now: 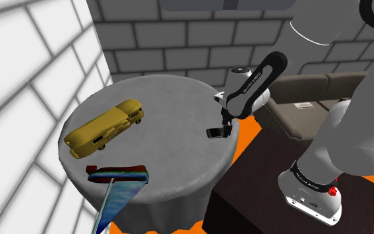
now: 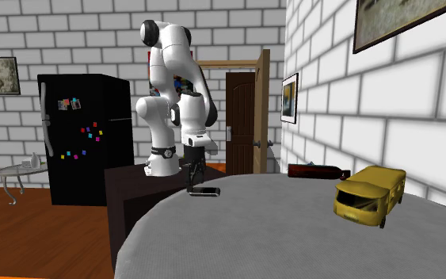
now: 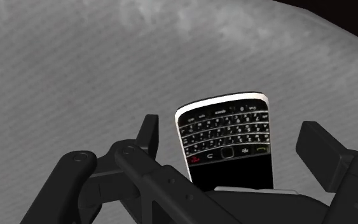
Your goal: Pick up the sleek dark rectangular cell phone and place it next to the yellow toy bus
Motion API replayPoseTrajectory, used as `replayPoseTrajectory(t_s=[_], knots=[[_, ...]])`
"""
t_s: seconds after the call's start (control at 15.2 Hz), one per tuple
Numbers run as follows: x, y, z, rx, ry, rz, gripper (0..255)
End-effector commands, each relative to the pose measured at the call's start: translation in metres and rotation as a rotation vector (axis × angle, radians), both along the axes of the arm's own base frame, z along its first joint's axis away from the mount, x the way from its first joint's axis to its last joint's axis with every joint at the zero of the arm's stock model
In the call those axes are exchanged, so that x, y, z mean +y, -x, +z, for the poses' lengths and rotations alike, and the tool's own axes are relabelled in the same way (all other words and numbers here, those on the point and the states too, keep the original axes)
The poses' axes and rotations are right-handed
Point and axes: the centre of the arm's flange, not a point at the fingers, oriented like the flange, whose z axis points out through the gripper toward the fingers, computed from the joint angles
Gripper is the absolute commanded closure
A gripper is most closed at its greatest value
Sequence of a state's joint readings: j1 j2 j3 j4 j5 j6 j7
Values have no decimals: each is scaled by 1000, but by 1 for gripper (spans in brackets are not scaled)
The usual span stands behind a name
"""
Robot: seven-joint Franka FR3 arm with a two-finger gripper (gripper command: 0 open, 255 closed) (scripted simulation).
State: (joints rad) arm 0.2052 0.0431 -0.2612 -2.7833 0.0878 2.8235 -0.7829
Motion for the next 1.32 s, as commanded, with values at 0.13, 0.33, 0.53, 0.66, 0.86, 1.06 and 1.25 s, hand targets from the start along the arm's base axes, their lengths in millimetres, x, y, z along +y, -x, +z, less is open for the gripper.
replayPoseTrajectory(t_s=[0.13, 0.33, 0.53, 0.66, 0.86, 1.06, 1.25], knots=[[0, -1, -14, -1, 0, 0, 0], [0, -1, -14, -1, 0, 0, 0], [0, -1, -14, -1, 0, 0, 0], [0, -1, -14, -1, 0, 0, 255], [0, -1, -14, -1, 0, 0, 255], [0, -1, -14, -1, 0, 0, 255], [0, -1, -8, -1, 0, 0, 255]])
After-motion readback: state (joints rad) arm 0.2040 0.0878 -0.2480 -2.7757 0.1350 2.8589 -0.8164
